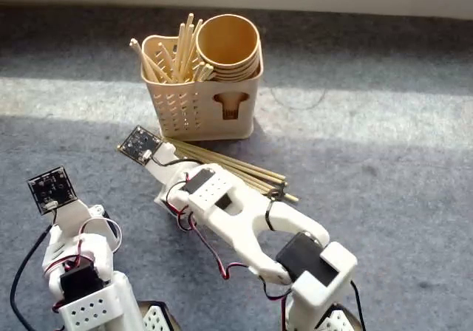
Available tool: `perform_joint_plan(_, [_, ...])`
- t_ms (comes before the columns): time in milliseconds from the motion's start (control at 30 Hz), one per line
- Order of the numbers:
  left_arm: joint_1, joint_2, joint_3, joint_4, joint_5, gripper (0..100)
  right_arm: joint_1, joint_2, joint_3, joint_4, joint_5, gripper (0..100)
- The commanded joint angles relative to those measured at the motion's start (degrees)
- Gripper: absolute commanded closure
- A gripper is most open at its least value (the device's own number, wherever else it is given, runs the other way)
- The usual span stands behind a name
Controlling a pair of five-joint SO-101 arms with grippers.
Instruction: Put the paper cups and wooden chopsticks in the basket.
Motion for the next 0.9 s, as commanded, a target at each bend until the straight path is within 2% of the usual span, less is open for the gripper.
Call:
perform_joint_plan(0, [-1.1,-0.5,1.1,-0.2,-0.6,99,1.4,2.9,-4.6,-1.4,0.7,87.5])
perform_joint_plan(200, [-1.1,-0.5,1.1,-0.2,-0.6,99,2.4,6.0,-5.8,-1.2,6.8,87.5])
perform_joint_plan(400, [-1.1,-0.5,1.1,-0.2,-0.6,99,2.2,2.0,-5.7,0.6,7.0,94.3])
perform_joint_plan(567, [-1.1,-0.5,1.1,-0.1,-0.6,99,2.5,-4.4,-3.1,0.4,7.1,94.7])
perform_joint_plan(767, [-1.1,-0.5,1.1,-0.1,-0.6,99,4.1,-5.8,0.2,-5.8,7.7,94.6])
perform_joint_plan(867, [-1.1,-0.5,1.1,-0.1,-0.6,99,5.4,-3.7,1.9,-9.4,12.4,94.6])
